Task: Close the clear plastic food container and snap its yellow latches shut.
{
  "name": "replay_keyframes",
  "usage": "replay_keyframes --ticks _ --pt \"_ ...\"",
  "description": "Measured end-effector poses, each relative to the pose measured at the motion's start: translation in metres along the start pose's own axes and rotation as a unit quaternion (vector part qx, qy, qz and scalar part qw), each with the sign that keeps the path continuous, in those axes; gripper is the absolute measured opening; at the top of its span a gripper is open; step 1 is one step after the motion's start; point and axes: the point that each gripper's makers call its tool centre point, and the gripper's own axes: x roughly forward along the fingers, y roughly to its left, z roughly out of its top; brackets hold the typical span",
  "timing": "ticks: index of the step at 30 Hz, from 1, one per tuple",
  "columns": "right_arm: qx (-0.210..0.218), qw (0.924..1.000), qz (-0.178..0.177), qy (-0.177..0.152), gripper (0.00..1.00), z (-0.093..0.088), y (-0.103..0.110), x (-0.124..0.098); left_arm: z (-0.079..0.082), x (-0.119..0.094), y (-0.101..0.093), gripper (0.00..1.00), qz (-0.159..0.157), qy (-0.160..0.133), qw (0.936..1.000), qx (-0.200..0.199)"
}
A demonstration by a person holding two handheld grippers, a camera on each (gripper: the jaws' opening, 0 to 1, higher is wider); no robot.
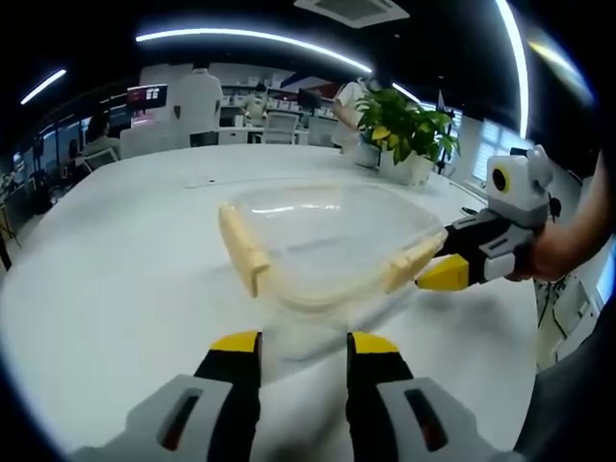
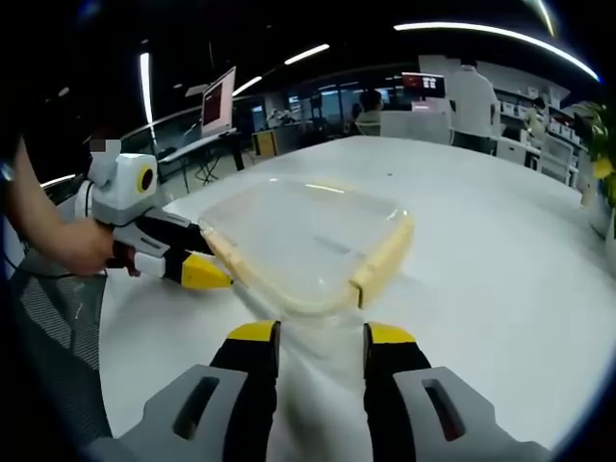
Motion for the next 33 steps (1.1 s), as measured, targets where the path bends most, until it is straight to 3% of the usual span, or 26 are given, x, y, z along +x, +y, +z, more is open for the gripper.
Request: replay_keyframes --ticks 20,33 --pt "-0.012 0.9999 -0.002 0.006 0.29 0.02 -0.016 0.032 0.018 0.022 0.036 0.29 0.002 0.007 0.9999 0.013" --pt "-0.017 0.9998 0.001 0.005 0.27 0.019 -0.016 0.033 0.019 0.023 0.041 0.26 0.005 0.013 0.9997 0.021"
